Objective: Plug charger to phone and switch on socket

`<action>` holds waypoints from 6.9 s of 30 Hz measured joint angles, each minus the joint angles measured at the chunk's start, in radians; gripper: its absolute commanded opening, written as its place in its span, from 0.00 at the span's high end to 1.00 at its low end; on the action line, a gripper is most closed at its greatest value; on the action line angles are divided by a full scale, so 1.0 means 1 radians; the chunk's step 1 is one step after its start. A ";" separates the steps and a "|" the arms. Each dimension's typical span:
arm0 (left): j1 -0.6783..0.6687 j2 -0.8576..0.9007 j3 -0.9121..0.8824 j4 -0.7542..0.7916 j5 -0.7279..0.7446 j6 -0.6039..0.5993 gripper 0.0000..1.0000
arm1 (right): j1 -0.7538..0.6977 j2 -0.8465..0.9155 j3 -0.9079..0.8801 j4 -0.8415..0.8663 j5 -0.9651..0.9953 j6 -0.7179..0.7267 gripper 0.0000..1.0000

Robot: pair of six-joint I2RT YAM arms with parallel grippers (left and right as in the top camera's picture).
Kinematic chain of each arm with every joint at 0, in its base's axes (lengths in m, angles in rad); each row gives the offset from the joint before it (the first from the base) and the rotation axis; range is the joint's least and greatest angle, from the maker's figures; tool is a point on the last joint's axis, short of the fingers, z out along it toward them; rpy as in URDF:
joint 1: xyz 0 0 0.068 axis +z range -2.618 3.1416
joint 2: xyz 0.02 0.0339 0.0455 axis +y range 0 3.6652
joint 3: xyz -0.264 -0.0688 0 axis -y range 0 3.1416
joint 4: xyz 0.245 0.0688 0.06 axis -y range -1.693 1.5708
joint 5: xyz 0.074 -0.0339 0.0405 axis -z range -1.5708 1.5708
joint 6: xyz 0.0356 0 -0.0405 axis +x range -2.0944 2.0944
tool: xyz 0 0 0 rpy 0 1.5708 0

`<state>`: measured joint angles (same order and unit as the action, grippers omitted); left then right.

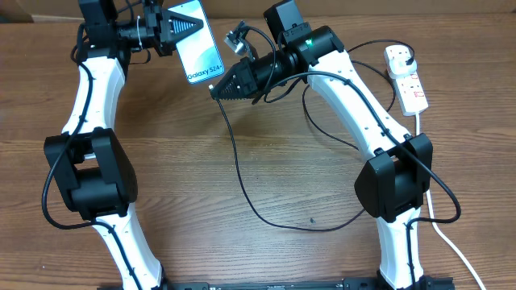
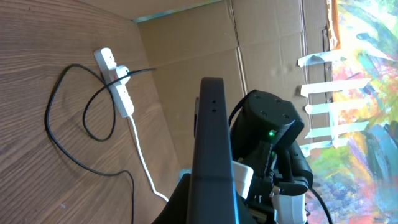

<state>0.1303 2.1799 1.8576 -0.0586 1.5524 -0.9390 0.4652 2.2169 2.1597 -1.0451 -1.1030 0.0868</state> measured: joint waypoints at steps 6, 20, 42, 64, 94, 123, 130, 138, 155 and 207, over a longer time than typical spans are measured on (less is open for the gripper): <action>0.000 0.000 0.000 0.000 0.000 0.000 0.96 | 0.000 0.000 0.000 0.038 0.000 0.064 0.96; 0.000 0.000 0.000 0.000 -0.003 0.000 0.96 | 0.000 0.000 0.000 0.051 -0.001 0.106 0.96; 0.001 0.000 0.000 0.000 -0.012 -0.001 0.96 | 0.001 0.000 0.000 0.135 -0.008 0.183 0.96; 0.001 0.000 0.000 0.000 -0.035 -0.027 0.96 | 0.001 0.000 0.000 0.091 -0.008 0.202 0.96; 0.001 0.000 0.000 0.000 -0.034 -0.027 0.96 | 0.001 0.003 0.000 0.109 0.005 0.249 0.96; 0.012 0.000 0.000 0.003 -0.044 -0.031 0.96 | 0.003 0.004 -0.008 0.198 0.009 0.353 0.96; 0.022 0.000 0.000 0.004 -0.055 -0.031 0.96 | 0.006 0.013 -0.009 0.245 0.011 0.438 0.96; 0.022 0.000 0.000 0.004 -0.077 -0.115 0.96 | 0.007 0.014 -0.008 0.259 0.010 0.460 0.96; 0.019 0.001 0.000 0.003 -0.084 -0.216 0.96 | 0.002 0.014 -0.008 0.275 0.006 0.458 0.96; 0.020 0.001 0.000 0.002 -0.091 -0.237 0.96 | -0.019 0.015 -0.008 0.268 -0.087 0.385 0.96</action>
<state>0.1501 2.1811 1.8576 -0.0563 1.4616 -1.1759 0.4458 2.2322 2.1513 -0.7773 -1.1904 0.4713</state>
